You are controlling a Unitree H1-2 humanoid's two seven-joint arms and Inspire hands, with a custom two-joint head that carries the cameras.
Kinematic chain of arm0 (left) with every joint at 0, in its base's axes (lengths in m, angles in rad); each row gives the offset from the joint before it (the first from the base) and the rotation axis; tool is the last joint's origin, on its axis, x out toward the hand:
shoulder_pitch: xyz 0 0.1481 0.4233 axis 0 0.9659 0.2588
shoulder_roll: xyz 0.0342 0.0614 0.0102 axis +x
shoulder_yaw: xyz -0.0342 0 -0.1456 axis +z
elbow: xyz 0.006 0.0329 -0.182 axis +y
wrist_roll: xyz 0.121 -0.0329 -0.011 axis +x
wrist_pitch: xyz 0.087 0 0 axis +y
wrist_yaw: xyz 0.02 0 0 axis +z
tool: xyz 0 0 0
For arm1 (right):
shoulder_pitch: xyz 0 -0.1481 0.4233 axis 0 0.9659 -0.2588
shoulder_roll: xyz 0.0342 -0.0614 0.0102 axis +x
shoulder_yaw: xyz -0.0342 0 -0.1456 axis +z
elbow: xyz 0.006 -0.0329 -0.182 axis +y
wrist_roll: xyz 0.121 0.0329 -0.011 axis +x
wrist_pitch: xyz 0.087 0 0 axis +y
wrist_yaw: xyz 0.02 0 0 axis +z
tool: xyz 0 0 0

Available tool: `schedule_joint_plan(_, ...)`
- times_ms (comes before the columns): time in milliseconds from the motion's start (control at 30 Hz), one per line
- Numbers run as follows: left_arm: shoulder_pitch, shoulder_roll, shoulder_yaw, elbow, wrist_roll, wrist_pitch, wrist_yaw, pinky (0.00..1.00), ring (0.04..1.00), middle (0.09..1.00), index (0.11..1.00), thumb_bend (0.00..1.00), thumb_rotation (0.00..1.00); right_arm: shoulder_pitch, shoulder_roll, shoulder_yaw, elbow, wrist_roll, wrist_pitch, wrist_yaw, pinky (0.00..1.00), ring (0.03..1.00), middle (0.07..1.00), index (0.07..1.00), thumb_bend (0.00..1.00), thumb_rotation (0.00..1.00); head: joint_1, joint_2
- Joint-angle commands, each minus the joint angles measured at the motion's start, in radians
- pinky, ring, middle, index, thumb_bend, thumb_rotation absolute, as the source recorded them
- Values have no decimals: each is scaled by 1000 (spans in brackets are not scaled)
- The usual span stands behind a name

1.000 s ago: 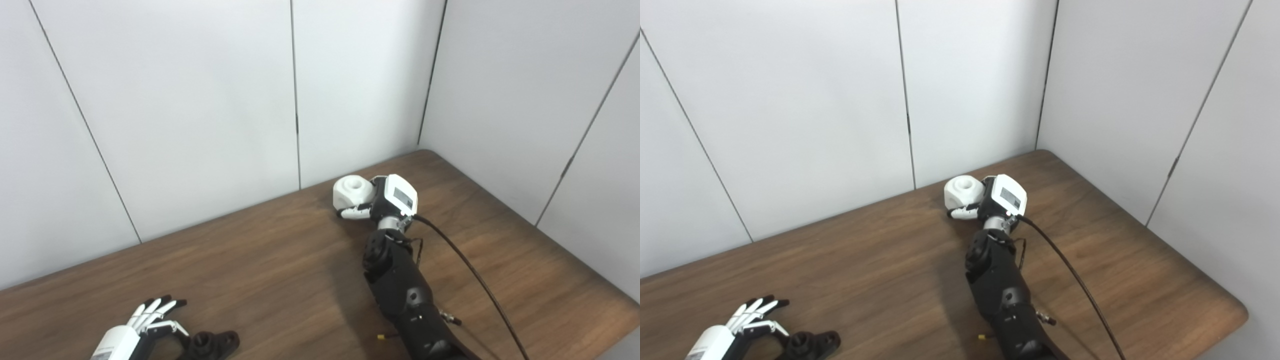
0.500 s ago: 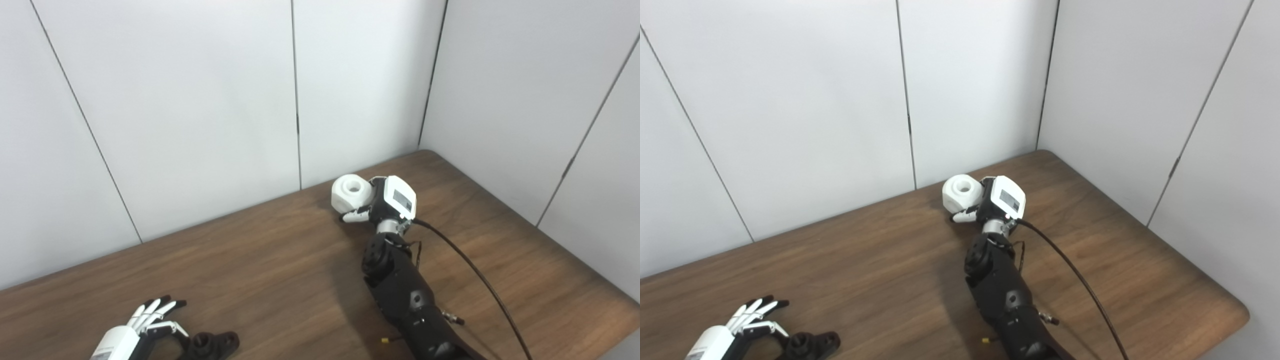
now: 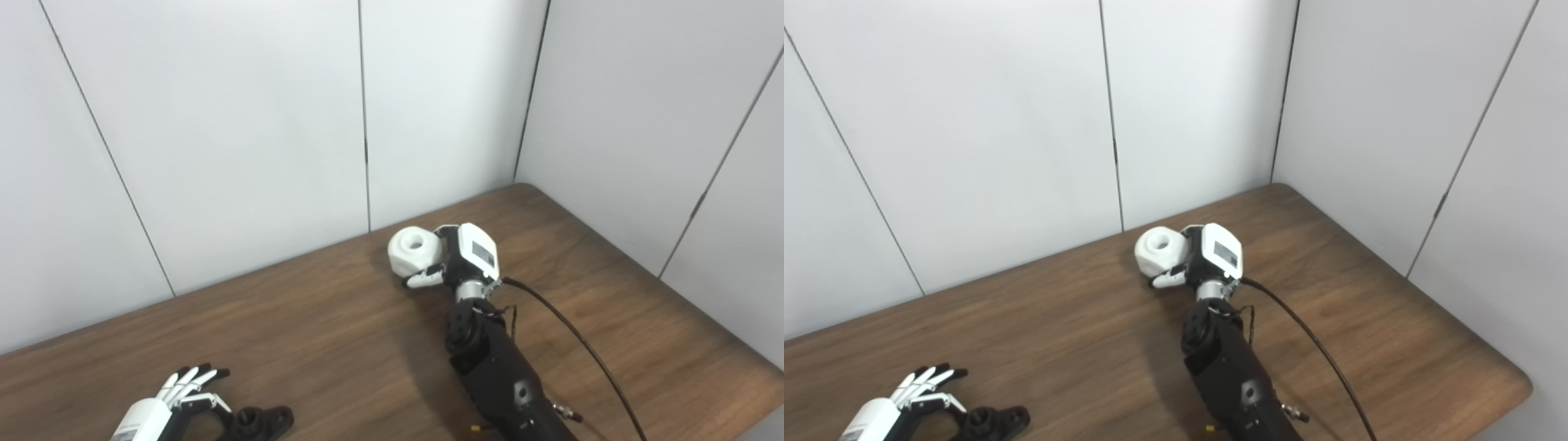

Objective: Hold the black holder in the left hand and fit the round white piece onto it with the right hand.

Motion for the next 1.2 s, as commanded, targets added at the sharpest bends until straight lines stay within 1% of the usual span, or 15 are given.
schedule_joint_plan(0,-23,14,0,-16,18,0,-1,1000,947,883,483,518,48,-22,-15,14,-85,-46,-5,29,622,833,795,480,511,144,13,4)
schedule_joint_plan(133,-28,7,-4,-21,17,13,-10,1000,940,882,484,518,48,6,-4,38,-186,-85,-5,101,613,826,796,480,511,145,49,17)
schedule_joint_plan(200,-31,3,-6,-29,17,26,-21,1000,946,884,484,517,48,21,-2,53,-248,-103,-5,152,636,837,807,480,510,145,83,31)
schedule_joint_plan(233,-33,2,-7,-31,21,30,-21,1000,947,885,484,517,48,29,-6,66,-276,-107,-5,174,642,839,808,480,510,144,87,33)
schedule_joint_plan(300,-36,-5,-8,-33,27,39,-15,1000,944,883,484,517,49,46,-18,93,-332,-103,-7,214,652,840,805,480,510,143,123,50)
schedule_joint_plan(467,-49,-19,-13,-26,46,69,-11,1000,950,887,484,516,50,75,-30,144,-442,-89,-9,303,686,869,823,480,509,143,171,65)
schedule_joint_plan(567,-58,-25,-16,-12,58,72,3,1000,949,886,483,518,49,91,-32,174,-510,-79,-17,350,734,890,831,480,509,141,199,76)
schedule_joint_plan(667,-61,-30,-17,-12,71,79,13,1000,947,889,482,519,50,100,-30,189,-559,-71,-16,379,747,886,826,480,510,141,227,98)
schedule_joint_plan(767,-60,-34,-18,-35,75,110,-9,1000,947,887,482,519,50,112,-17,196,-614,-23,-26,414,750,898,838,480,509,140,254,120)
schedule_joint_plan(900,-63,-38,-20,-43,60,115,-18,1000,937,880,482,518,48,120,-7,213,-674,14,-15,467,786,922,849,479,510,138,283,145)
schedule_joint_plan(1000,-68,-44,-25,-54,64,128,-27,1000,936,881,482,518,48,125,-10,240,-703,36,-25,502,803,938,859,479,510,137,310,162)
schedule_joint_plan(1033,-69,-46,-25,-52,62,122,-21,1000,935,881,482,518,48,128,-9,253,-711,36,-25,516,803,939,860,479,510,137,320,168)
schedule_joint_plan(1133,-72,-52,-29,-54,65,117,-15,1000,929,872,481,518,48,132,-4,282,-734,34,-14,561,792,943,866,479,511,137,342,189)
schedule_joint_plan(1167,-72,-53,-30,-57,67,120,-18,1000,932,874,481,518,49,133,-2,287,-739,33,-12,571,797,946,870,479,511,137,344,191)
